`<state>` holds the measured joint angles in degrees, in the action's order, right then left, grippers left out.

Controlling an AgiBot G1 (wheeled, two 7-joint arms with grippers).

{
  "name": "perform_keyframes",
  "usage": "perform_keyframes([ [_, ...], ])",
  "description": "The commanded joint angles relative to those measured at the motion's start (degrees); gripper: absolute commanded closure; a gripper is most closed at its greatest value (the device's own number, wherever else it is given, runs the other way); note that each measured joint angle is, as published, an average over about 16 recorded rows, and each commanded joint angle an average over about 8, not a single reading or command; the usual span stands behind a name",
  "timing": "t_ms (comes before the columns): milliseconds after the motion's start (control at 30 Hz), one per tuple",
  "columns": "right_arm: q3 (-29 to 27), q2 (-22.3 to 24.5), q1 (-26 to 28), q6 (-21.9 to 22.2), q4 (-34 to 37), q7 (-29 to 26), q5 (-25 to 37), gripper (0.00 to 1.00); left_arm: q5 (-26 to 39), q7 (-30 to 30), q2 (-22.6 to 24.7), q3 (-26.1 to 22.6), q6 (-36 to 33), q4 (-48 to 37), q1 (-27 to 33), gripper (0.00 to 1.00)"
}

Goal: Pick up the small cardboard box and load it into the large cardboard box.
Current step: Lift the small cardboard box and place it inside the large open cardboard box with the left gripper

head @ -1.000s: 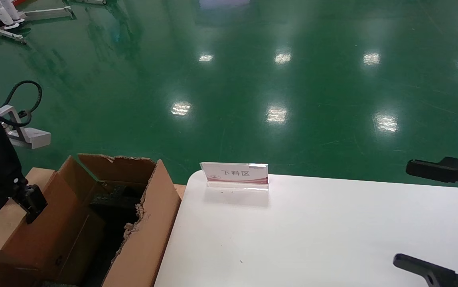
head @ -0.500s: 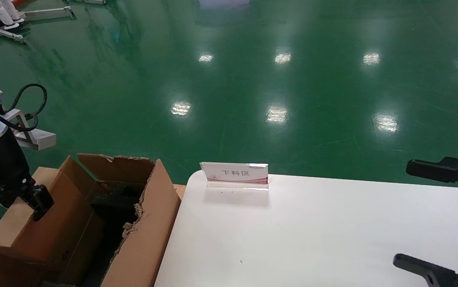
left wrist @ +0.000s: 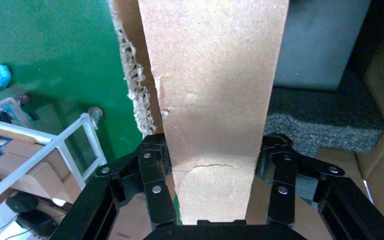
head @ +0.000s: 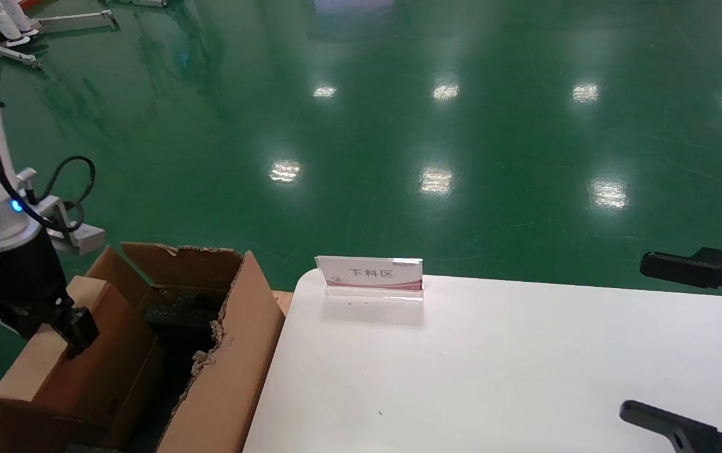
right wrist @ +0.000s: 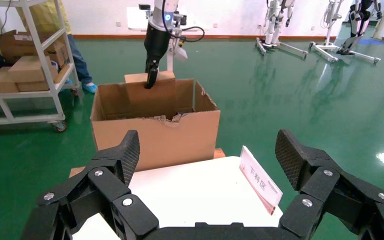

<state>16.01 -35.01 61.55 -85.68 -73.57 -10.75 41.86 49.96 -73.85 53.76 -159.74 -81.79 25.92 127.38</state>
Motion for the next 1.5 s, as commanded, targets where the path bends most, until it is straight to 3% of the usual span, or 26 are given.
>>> perform_keyframes([
  [33, 0.0, 0.0, 0.0, 0.0, 0.0, 0.0, 0.0, 0.0, 0.07, -0.35, 0.21, 0.07, 0.64, 0.06, -0.92, 1.0],
  [233, 0.0, 0.0, 0.0, 0.0, 0.0, 0.0, 0.0, 0.0, 0.18, -1.47, 0.51, 0.12, 1.85, -0.22, -3.57, 1.0],
  [267, 0.0, 0.0, 0.0, 0.0, 0.0, 0.0, 0.0, 0.0, 0.18, -1.64, 0.5, 0.12, 1.98, -0.29, -3.96, 0.91],
  [500, 0.0, 0.0, 0.0, 0.0, 0.0, 0.0, 0.0, 0.0, 0.09, -2.72, 0.33, 0.1, 2.47, -0.84, -6.22, 0.04],
  [533, 0.0, 0.0, 0.0, 0.0, 0.0, 0.0, 0.0, 0.0, 0.08, -2.82, 0.31, 0.09, 2.5, -0.9, -6.42, 0.0],
  [1500, -0.01, 0.01, -0.01, 0.02, 0.02, 0.0, -0.01, 0.0, 0.08, -3.58, 0.17, 0.08, 2.76, -1.35, -7.97, 0.0],
])
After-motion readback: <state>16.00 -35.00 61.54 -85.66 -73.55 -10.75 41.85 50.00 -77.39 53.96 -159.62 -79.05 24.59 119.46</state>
